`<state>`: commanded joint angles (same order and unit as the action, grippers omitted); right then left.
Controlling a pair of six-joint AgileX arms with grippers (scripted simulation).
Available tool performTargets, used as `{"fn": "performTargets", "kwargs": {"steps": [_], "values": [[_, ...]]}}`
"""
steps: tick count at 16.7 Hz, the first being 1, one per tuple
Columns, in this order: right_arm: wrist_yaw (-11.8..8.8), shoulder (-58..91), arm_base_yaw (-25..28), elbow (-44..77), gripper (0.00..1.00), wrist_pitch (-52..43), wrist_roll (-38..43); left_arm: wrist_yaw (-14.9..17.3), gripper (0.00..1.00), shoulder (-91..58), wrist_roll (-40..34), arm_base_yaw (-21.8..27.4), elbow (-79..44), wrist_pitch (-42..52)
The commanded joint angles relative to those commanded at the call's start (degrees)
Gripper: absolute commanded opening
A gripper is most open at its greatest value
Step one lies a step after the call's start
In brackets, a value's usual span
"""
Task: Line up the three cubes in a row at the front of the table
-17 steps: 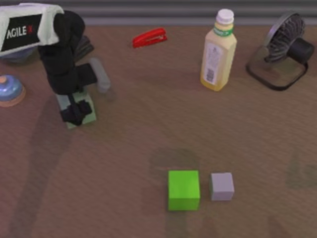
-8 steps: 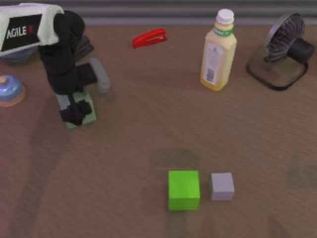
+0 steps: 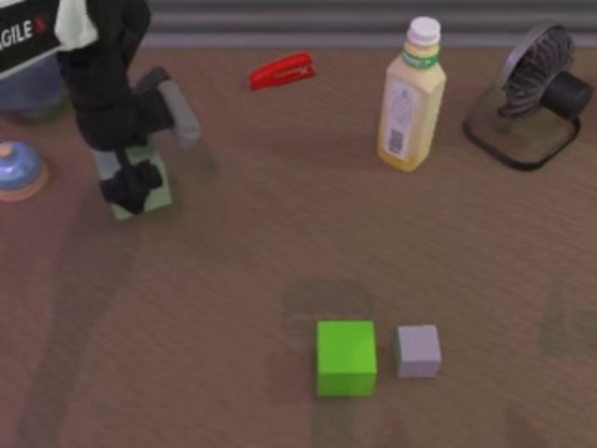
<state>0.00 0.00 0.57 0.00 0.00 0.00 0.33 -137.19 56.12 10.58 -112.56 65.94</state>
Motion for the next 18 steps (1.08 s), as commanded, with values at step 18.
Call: {"fn": "performTargets", "kwargs": {"steps": [18], "values": [[0.0,0.0,0.0,0.0,1.0,0.0,0.0,0.0,0.0,25.1,-1.8,18.9,31.4,-4.8]]}}
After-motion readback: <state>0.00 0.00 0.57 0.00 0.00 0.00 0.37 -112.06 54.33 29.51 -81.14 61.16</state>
